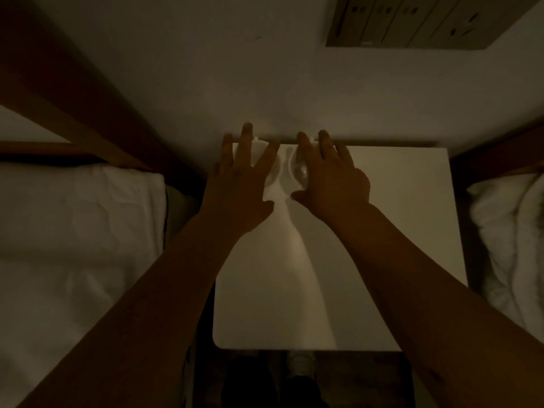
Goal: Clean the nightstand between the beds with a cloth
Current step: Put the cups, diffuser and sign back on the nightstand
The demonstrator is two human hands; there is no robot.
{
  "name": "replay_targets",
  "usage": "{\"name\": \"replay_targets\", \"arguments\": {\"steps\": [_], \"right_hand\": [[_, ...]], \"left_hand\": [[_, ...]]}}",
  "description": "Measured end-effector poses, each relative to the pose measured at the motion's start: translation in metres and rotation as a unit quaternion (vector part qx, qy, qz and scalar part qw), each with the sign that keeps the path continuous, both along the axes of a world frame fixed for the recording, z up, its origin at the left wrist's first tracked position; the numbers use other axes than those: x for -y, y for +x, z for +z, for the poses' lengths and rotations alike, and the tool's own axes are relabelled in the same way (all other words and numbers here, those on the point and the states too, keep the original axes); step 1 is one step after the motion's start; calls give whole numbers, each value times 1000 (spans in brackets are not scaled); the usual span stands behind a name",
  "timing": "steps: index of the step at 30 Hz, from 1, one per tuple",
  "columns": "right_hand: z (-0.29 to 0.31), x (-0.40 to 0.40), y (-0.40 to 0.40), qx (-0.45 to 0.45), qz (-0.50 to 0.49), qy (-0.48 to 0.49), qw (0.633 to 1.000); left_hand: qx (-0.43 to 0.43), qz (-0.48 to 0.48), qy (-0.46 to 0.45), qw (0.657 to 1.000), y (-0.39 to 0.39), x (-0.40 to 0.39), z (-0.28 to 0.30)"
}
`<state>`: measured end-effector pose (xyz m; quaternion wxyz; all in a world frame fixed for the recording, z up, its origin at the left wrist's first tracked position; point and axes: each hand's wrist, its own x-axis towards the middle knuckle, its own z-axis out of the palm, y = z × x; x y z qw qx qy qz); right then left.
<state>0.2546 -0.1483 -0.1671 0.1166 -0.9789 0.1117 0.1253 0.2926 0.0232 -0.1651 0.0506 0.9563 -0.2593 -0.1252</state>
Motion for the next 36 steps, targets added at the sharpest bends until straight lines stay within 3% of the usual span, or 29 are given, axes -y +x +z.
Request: {"name": "replay_targets", "arguments": {"steps": [4,18,27,36], "right_hand": [[3,0,-20,-14,13,12,1000],[32,-28,-77,43,40,-25,998],[50,-89,-76,46,133,27,990],[54,-177,-79,4,262,96,960]], "left_hand": [[15,35,-62,997,-17,-16,2],[-12,126,-70,989,-70,-70,39],[-58,262,-88,959,-107,-127,48],[-30,342,-48,938,-154,-204,55]]}}
